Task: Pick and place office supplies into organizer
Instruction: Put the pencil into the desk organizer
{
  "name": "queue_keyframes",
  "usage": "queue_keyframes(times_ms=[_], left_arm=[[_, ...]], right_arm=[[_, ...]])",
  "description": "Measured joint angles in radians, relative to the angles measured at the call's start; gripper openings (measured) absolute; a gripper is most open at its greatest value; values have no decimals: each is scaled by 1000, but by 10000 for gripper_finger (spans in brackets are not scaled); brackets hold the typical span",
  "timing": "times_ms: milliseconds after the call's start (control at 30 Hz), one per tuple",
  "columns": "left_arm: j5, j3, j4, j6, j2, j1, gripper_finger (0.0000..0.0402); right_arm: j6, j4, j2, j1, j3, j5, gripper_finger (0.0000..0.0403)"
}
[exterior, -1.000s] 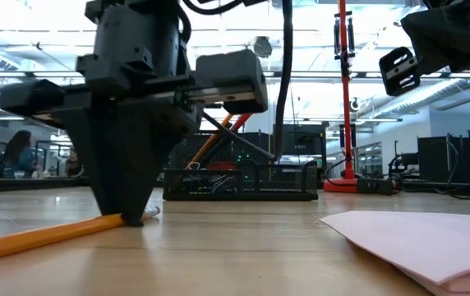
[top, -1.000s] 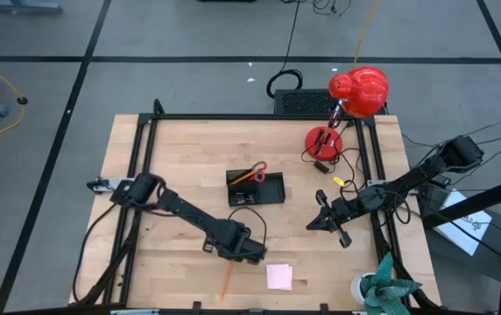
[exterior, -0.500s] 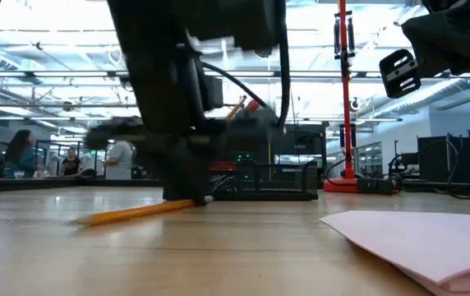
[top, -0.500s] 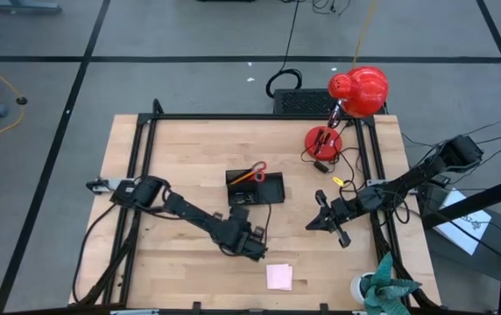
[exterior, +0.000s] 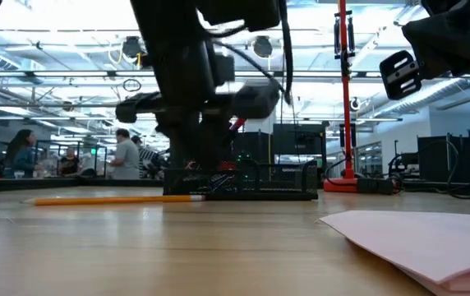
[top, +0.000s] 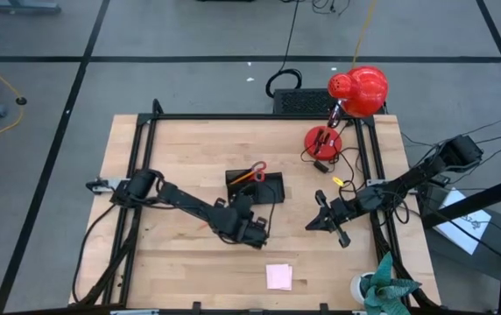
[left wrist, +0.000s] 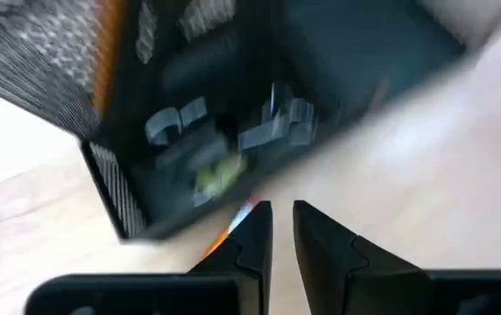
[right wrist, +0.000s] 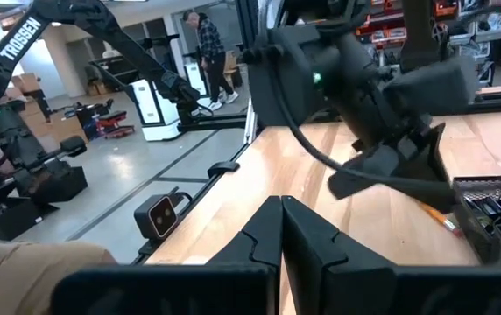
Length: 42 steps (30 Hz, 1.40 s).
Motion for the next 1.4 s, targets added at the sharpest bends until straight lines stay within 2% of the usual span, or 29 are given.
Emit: queue_keyframes(times_ms=[133,267,433,533,667,933,1100,1300,1400], left_arm=[[185,-5,-31,249,-1,7,55],[324,-1,-72,510,-44,3,55],[359,0,-146,663,-96,1,56],[308,1,-204,684,-109,1,56],[307,0,-205,716,-106,5,65],[390,-42,-124,743,-82,32,157],[397,-86,-132,704,-82,52,210],[382,-120,-136,726,-82,72,233],[427,-157,-97,756,-85,92,233]], right_arm=[[0,-15,0,0,0,0,4],[-5,-30,0,0,0,0,4],[-8,-50,0,0,0,0,4],[-8,-61,0,0,0,0,4],[-6,-70,0,0,0,0,4],[3,-85,0,0,0,0,4],[3,-91,0,0,0,0,4],[0,-98,0,0,0,0,4],[0,-101,0,0,0,0,4]])
